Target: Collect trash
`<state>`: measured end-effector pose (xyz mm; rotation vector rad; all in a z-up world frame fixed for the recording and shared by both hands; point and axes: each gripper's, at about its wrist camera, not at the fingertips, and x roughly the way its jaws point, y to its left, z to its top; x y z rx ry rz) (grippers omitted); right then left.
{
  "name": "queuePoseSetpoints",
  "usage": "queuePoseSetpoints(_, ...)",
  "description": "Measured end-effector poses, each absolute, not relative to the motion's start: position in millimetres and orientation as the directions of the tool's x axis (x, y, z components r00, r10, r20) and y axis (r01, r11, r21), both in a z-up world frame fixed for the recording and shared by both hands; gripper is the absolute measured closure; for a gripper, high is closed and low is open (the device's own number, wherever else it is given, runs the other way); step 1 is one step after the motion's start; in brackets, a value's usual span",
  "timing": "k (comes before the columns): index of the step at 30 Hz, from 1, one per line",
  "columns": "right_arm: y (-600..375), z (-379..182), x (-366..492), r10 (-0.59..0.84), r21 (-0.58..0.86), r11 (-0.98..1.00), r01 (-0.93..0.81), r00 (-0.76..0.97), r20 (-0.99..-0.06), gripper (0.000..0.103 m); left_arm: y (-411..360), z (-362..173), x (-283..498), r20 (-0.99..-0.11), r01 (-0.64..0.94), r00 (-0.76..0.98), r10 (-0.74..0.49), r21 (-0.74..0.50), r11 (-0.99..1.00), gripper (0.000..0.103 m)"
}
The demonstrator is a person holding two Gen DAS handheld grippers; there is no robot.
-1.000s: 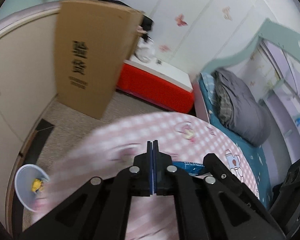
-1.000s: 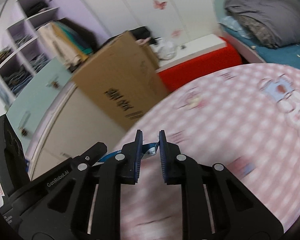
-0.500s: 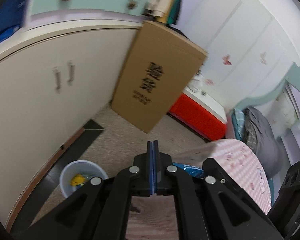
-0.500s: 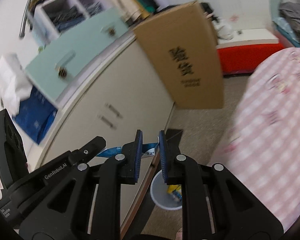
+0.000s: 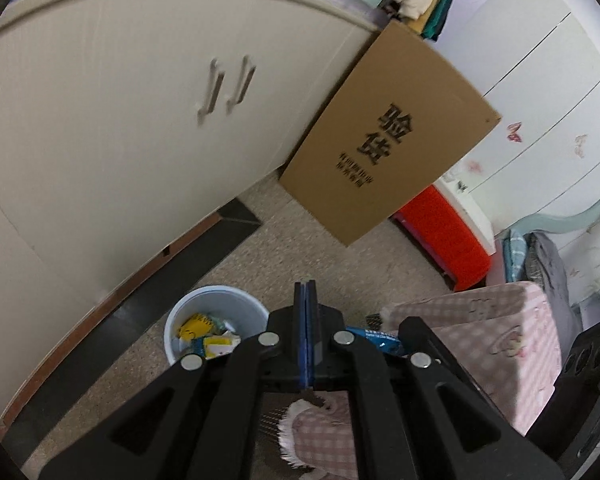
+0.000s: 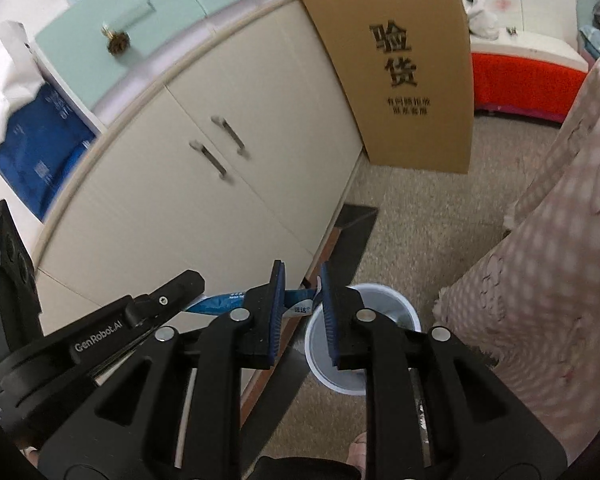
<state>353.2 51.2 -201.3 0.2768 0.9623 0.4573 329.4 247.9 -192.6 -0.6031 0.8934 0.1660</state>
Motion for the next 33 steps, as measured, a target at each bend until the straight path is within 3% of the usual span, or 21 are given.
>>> queuePoseSetpoints(1,52.3,-210.6,355.2,0.474,0.411,0.880,-0.237,0.481,-0.737,0.045,248.9,-198.7,331.8,-0.781,-0.382,0.616,-0.106,-0.413,0.826,0.098)
queuePoseSetpoints(3,49.5,-225.5,356.2,0.439,0.387,0.898,-0.210,0.482,-0.758,0.045,251.1,-217.1,340.9,-0.825,-0.404,0.560,-0.075,-0.351,0.845,0.065)
queuePoseSetpoints(5,46.8,-235.9,356.0,0.428,0.372,0.904,-0.210,0.468,-0.773,0.045,252.6,-228.3,340.9,-0.842,-0.426,0.539,-0.007,-0.279,0.861,0.048)
queuePoseSetpoints(15,28.0,-215.2,334.2,0.405,0.328,0.914,-0.237,0.514,-0.756,0.043,231.7,-222.7,328.2,-0.832,-0.380,0.548,0.083,-0.160,0.911,0.043)
queuePoseSetpoints(33,-52.8,-87.8,217.6,0.369,0.237,0.929,-0.283,0.738,-0.564,0.033,155.0,-100.5,235.2,-0.659,-0.264,0.740,0.136,-0.099,0.959,0.025)
